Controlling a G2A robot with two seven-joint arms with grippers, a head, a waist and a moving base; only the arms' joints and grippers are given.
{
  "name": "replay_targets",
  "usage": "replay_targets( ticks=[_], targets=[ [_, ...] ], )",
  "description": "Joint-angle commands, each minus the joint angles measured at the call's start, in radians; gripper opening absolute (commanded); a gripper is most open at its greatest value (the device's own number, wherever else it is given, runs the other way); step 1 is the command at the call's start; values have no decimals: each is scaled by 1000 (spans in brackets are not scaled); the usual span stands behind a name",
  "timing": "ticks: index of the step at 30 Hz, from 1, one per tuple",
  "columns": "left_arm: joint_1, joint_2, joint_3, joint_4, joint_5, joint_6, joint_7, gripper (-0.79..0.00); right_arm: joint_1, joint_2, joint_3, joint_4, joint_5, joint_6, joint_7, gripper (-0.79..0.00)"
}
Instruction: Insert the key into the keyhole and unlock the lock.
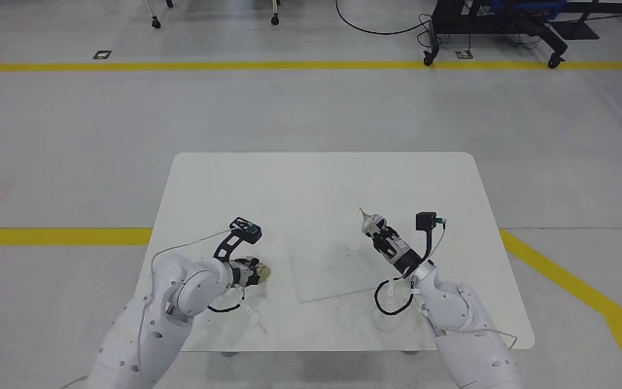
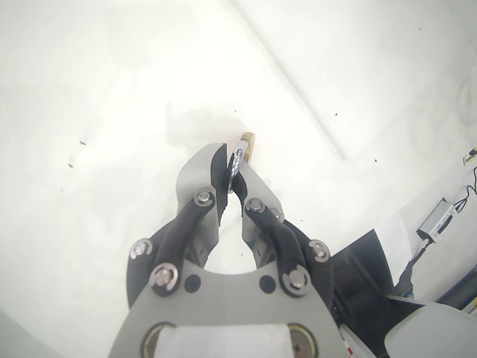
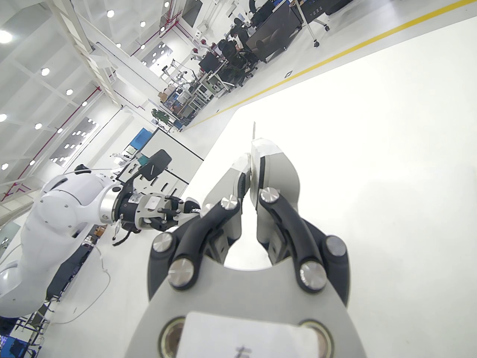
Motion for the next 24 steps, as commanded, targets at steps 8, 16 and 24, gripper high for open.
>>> replay_targets(
  ticks=[8, 16, 24],
  targets=[
    [65, 4, -75, -72, -107, -40, 242, -785, 0, 0, 0, 0, 0, 0, 0, -785],
    [121, 5, -146, -76, -246, -178, 501, -785, 0, 0, 0, 0, 0, 0, 0, -785],
    [121, 5, -146, -76, -246, -178, 501, -785, 0, 0, 0, 0, 0, 0, 0, -785]
  ],
)
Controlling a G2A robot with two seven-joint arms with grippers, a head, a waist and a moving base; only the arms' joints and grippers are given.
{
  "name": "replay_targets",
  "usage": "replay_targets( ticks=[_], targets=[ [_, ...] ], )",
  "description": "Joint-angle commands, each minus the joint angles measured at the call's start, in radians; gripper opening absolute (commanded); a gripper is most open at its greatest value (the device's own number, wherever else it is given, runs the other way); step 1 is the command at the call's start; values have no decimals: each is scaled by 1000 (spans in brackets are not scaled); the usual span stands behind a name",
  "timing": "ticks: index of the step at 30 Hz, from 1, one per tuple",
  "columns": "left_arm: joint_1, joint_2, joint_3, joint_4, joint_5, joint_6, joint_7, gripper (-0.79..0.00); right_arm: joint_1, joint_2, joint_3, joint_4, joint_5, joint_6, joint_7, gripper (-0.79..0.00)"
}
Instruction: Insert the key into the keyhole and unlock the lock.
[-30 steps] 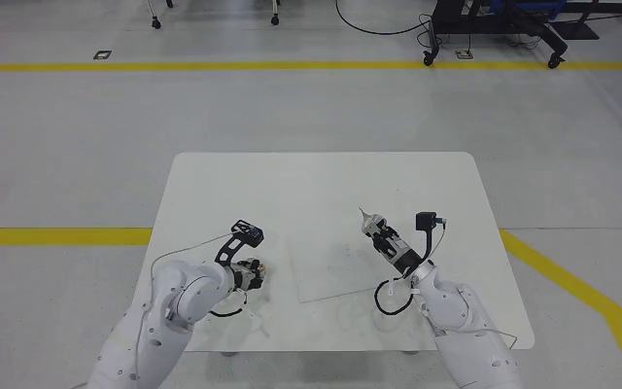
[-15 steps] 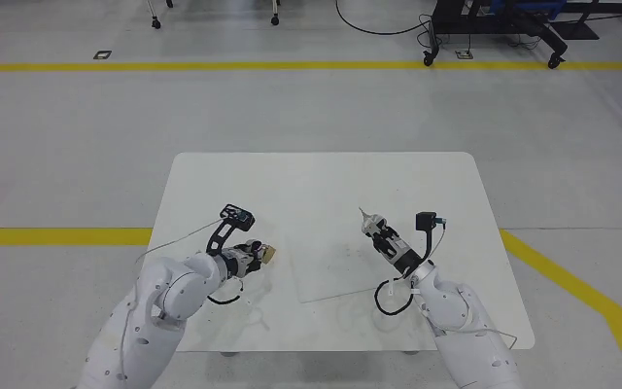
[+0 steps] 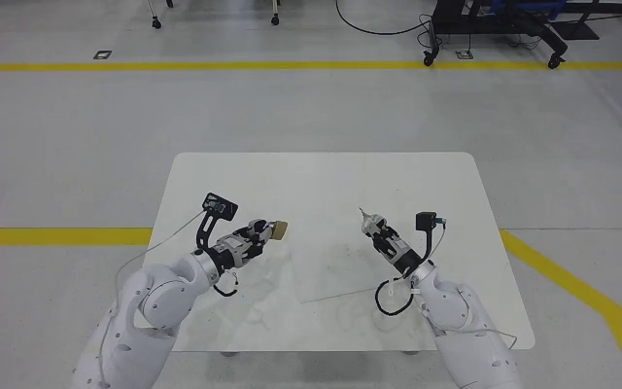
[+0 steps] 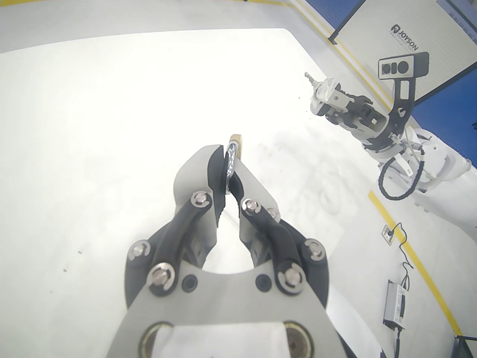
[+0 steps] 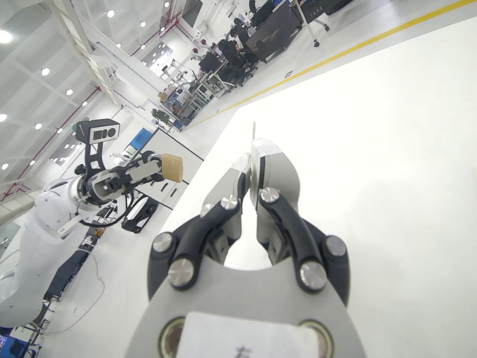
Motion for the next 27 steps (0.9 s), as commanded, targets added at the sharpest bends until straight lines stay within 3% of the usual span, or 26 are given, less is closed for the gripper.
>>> replay_targets(
  ticks=[1, 16, 21, 27],
  targets=[
    [0, 0, 0, 0, 0, 0, 0, -785, 0, 0, 0, 0, 0, 0, 0, -785],
    [5, -2, 12, -2, 6, 3, 31, -785, -7, -2, -14, -16, 19, 3, 7, -785],
    [-38, -24, 77, 86, -230, -52, 79, -785, -5, -7, -29, -17, 127, -37, 25, -785],
    [-165, -59, 183, 268, -567, -149, -18, -785, 11, -12, -46, 2, 320, -87, 94, -785]
  ],
)
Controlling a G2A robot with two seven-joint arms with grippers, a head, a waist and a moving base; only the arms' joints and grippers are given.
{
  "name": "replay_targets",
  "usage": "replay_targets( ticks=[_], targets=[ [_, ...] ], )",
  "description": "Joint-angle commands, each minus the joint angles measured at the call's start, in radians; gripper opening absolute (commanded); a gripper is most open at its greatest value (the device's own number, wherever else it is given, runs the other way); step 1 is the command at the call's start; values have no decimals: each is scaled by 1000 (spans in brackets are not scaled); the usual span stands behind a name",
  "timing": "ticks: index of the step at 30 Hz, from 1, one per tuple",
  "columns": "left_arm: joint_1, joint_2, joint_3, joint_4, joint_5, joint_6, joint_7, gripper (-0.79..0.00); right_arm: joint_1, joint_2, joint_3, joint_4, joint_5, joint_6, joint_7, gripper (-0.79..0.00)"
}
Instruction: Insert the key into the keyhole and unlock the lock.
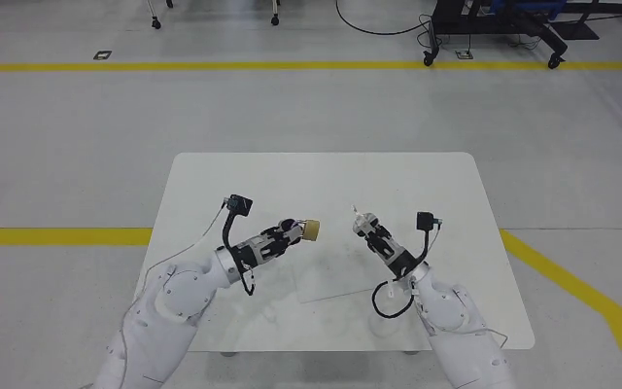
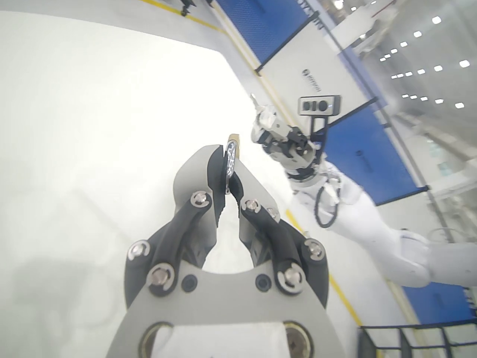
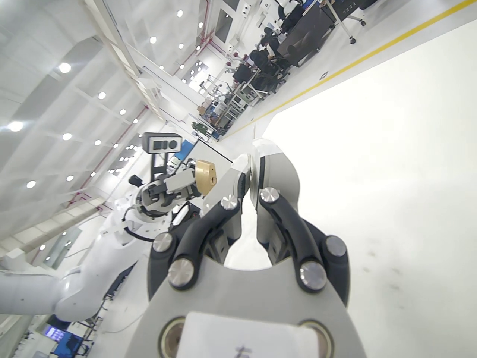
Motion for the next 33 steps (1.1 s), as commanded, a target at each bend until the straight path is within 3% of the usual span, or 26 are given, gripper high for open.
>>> replay_targets(
  ticks=[1, 4, 12, 24, 33],
  targets=[
    [-37, -9, 36, 52, -95, -32, -47, -785, 6, -1, -4, 6, 69, -15, 30, -785],
    [-86, -22, 81, 113, -152, -64, -103, -785, 20, -2, -6, 19, 110, -15, 43, -785],
    [-145, -41, 134, 189, -142, -91, -95, -785, 60, -9, -52, 66, 185, -26, 128, -785],
    [-167, -49, 143, 219, -86, -80, -44, -785, 82, -2, -60, 87, 363, -41, 325, -785],
    [-167, -52, 142, 218, -70, -72, -34, -785, 63, 4, -69, 50, 375, -44, 378, -785]
  ],
)
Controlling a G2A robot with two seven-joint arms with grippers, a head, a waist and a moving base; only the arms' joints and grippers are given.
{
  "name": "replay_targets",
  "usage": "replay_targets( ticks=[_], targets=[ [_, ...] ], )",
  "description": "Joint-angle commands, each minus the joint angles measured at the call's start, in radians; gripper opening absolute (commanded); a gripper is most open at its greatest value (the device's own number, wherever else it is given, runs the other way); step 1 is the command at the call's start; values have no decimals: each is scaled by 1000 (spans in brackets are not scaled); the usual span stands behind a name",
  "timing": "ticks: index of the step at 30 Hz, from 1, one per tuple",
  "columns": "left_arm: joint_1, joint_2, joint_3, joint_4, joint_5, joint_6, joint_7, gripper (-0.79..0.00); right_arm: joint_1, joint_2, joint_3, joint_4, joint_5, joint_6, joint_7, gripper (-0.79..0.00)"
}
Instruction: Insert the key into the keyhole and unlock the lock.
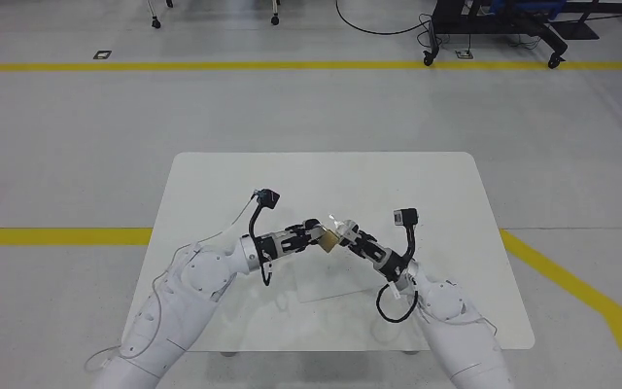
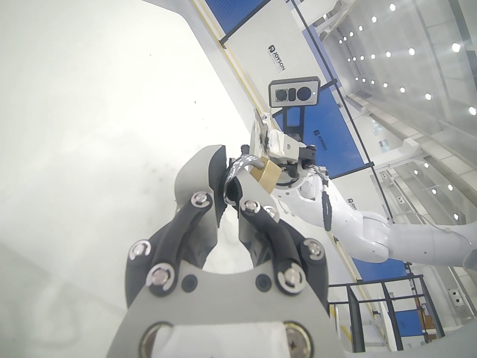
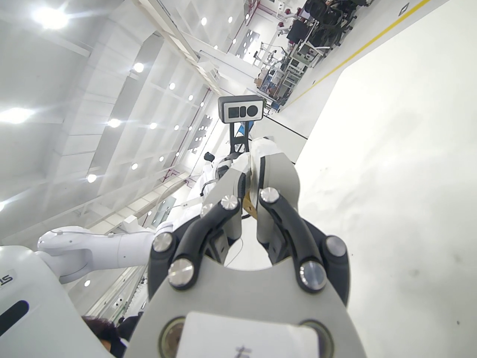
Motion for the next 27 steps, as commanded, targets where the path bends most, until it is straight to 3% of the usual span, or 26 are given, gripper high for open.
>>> replay_targets(
  ticks=[1, 6, 12, 19, 21, 27],
  targets=[
    [2, -1, 1, 1, -9, 1, 4, -785, -6, 1, -4, -11, 14, -1, 20, -785],
    [6, -8, -3, 32, -138, -8, -24, -785, -13, 5, 5, -18, 93, -8, 63, -785],
    [-10, -20, -11, 119, -386, -18, -141, -785, -31, 12, 44, -23, 125, -51, 44, -785],
    [-59, -45, -11, 253, -691, -15, -298, -785, -63, 19, 103, -52, -31, -61, -107, -785],
    [-65, -48, -12, 262, -715, -14, -313, -785, -77, 20, 128, -72, -126, -34, -198, -785],
    [-65, -48, -12, 262, -715, -14, -313, -785, -77, 20, 128, -72, -126, -34, -198, -785]
  ],
)
